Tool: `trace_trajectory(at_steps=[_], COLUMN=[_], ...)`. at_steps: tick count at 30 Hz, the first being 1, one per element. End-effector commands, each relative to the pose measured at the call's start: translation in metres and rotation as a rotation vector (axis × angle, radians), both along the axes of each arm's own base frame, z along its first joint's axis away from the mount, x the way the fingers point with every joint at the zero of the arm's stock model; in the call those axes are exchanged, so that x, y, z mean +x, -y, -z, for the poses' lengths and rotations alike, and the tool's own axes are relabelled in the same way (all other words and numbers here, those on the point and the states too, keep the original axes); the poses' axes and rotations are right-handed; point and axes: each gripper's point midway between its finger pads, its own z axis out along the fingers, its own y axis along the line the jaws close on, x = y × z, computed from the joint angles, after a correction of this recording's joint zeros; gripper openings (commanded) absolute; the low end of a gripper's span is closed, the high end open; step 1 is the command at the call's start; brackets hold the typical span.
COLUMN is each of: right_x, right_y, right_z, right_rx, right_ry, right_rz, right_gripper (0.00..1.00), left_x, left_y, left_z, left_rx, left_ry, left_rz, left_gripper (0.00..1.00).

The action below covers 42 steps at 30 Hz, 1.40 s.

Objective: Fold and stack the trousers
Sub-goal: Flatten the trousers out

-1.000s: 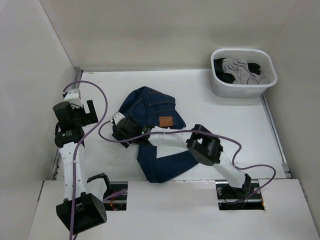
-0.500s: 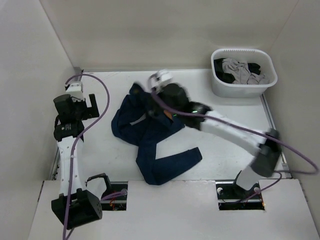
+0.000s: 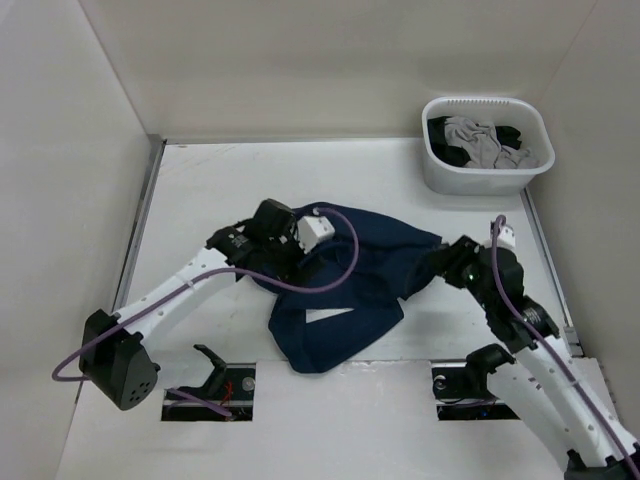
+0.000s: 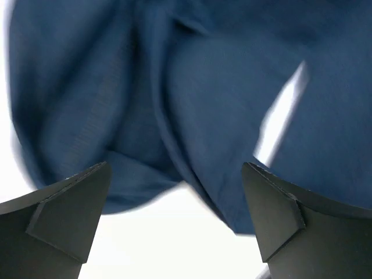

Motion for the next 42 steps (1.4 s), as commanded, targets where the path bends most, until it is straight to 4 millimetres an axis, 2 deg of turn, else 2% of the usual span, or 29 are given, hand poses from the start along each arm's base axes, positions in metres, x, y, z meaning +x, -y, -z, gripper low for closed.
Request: trace_trajectory(at_steps=[1, 3, 5, 9, 12, 14, 16, 18, 20, 22, 24, 25, 26, 28, 29, 31, 33, 34, 35, 38, 40, 41, 42], right_x=[-0.025, -0.033, -0.035, -0.031, -0.022, -0.014, -0.006, 0.004, 0.017, 0.028, 0.035, 0.039, 0.042, 0.048, 0.052, 0.059, 0.067, 0.071, 0.075, 0.088, 0.096, 0.100, 0.102], right_y=[0.016, 0.030, 0.036, 0.036, 0.039, 0.042, 0.046, 0.049, 0.050, 0.047, 0.044, 0.042, 0.040, 0.039, 0.038, 0.036, 0.036, 0.036, 0.036, 0.035, 0.033, 0.031, 0.030], right_z=[0.044, 0.070, 0.083, 0.100, 0.115, 0.124, 0.131, 0.128, 0.119, 0.110, 0.105, 0.102, 0.098, 0.085, 0.076, 0.052, 0.022, 0.007, -0.009, -0.049, -0.071, -0.084, -0.090], right_rx=[0.096, 0.132, 0.167, 0.236, 0.236, 0.242, 0.255, 0.270, 0.291, 0.301, 0.298, 0.294, 0.290, 0.281, 0.277, 0.258, 0.227, 0.208, 0.188, 0.126, 0.089, 0.074, 0.067], right_ry=[-0.160, -0.235, -0.267, -0.303, -0.309, -0.314, -0.320, -0.285, -0.222, -0.172, -0.154, -0.146, -0.141, -0.117, -0.097, -0.045, 0.017, 0.049, 0.082, 0.159, 0.202, 0.225, 0.237], right_rz=[0.086, 0.168, 0.210, 0.257, 0.289, 0.316, 0.346, 0.361, 0.361, 0.342, 0.323, 0.309, 0.299, 0.287, 0.279, 0.257, 0.233, 0.224, 0.213, 0.181, 0.161, 0.151, 0.146], right_gripper=[0.52, 0.63, 0.69, 0.76, 0.76, 0.76, 0.75, 0.73, 0.65, 0.52, 0.36, 0.28, 0.20, 0.10, 0.07, 0.05, 0.04, 0.04, 0.04, 0.03, 0.03, 0.03, 0.03], left_x=[-0.040, -0.052, -0.060, -0.072, -0.076, -0.070, -0.055, -0.046, -0.047, -0.053, -0.061, -0.065, -0.068, -0.069, -0.065, -0.039, 0.008, 0.035, 0.063, 0.134, 0.159, 0.165, 0.166], left_y=[-0.009, -0.014, -0.023, -0.045, -0.056, -0.056, -0.054, -0.050, -0.042, -0.032, -0.021, -0.017, -0.015, -0.016, -0.021, -0.044, -0.080, -0.100, -0.121, -0.178, -0.199, -0.203, -0.205], left_z=[0.040, 0.055, 0.066, 0.085, 0.105, 0.114, 0.116, 0.115, 0.115, 0.115, 0.116, 0.117, 0.120, 0.127, 0.130, 0.129, 0.110, 0.092, 0.069, -0.023, -0.084, -0.108, -0.122], left_rx=[0.141, 0.201, 0.257, 0.370, 0.409, 0.403, 0.373, 0.336, 0.296, 0.246, 0.196, 0.177, 0.165, 0.164, 0.180, 0.243, 0.317, 0.349, 0.372, 0.411, 0.429, 0.445, 0.463], left_ry=[-0.114, -0.149, -0.164, -0.167, -0.194, -0.181, -0.128, -0.108, -0.125, -0.159, -0.203, -0.223, -0.242, -0.274, -0.275, -0.212, -0.074, 0.012, 0.096, 0.351, 0.506, 0.570, 0.610], left_rz=[0.117, 0.145, 0.170, 0.190, 0.168, 0.155, 0.130, 0.107, 0.108, 0.123, 0.148, 0.157, 0.162, 0.131, 0.098, 0.000, -0.109, -0.157, -0.212, -0.355, -0.391, -0.386, -0.374], left_gripper=[1.00, 1.00, 1.00, 1.00, 1.00, 1.00, 1.00, 1.00, 0.98, 0.94, 0.85, 0.76, 0.63, 0.21, 0.07, 0.01, 0.00, 0.00, 0.00, 0.00, 0.00, 0.00, 0.00])
